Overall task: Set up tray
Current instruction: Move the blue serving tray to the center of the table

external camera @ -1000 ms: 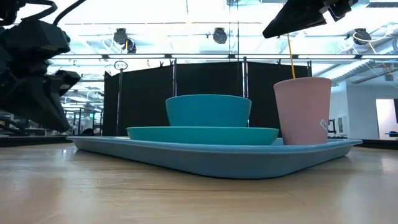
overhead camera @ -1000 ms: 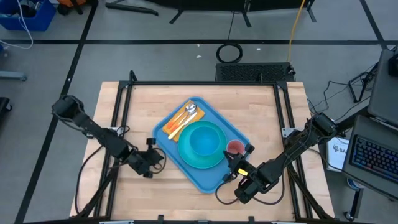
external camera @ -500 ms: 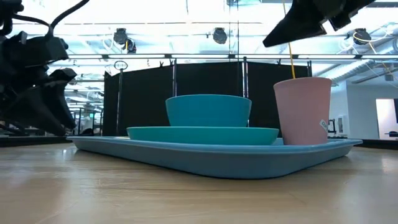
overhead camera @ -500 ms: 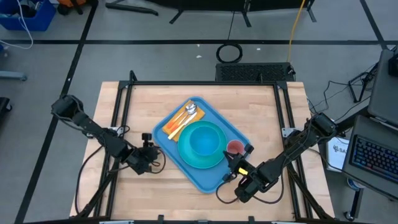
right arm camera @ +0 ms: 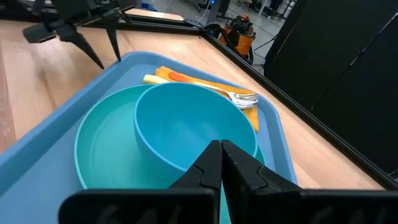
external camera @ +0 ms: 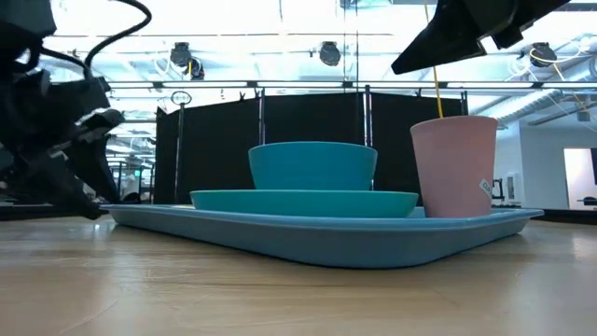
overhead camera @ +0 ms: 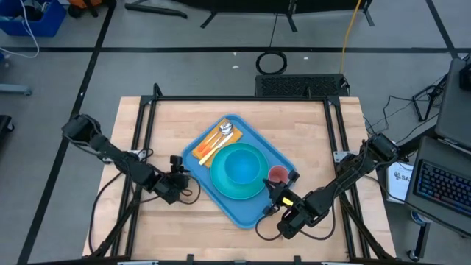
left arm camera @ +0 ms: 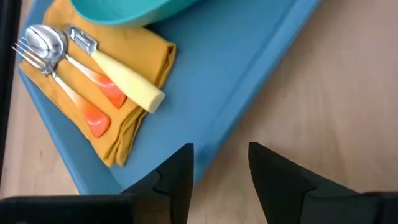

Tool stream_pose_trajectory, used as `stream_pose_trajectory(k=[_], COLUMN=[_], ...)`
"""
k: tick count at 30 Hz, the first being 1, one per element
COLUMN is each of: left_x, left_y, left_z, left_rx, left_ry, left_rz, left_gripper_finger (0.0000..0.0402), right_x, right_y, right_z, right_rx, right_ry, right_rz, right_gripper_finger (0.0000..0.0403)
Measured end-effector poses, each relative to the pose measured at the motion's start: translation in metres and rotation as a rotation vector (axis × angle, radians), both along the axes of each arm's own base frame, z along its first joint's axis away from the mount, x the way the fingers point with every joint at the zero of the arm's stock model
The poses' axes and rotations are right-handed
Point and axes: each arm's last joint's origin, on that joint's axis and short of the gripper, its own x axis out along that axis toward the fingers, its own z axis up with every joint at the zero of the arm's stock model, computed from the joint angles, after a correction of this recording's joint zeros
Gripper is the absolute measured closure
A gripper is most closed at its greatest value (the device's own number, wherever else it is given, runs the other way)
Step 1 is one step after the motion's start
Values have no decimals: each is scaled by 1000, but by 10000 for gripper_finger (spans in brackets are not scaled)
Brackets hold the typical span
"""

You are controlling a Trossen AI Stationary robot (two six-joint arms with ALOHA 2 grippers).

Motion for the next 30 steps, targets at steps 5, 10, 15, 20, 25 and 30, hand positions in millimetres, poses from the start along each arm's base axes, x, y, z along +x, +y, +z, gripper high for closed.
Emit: stream_pose_trajectory(k=[5, 10, 15, 20, 25, 30], left_x=[4, 9, 13, 16, 17, 18], left_y=[8, 17, 25, 31, 33, 32], left_z=[-4, -4, -5, -4, -4, -4], left_rx=[26, 28, 4, -34, -69, -56], left_ry=[38, 50, 87, 102, 106, 114], left_rz=[13, 45, 34, 43, 45, 14], left_gripper_finger=[243, 243, 243, 243, 261, 312], right_x=[1, 1, 1, 1, 1, 1], right_y=[0, 0, 0, 0, 0, 0], right_z=[0, 0, 0, 0, 0, 0], right_rx=[-5, -4, -3, -3, -5, -4], right_ry=[2, 1, 0, 0, 2, 0], right_rz=[4, 3, 4, 3, 5, 5], right_gripper_finger=[403, 403, 403, 403, 403, 403])
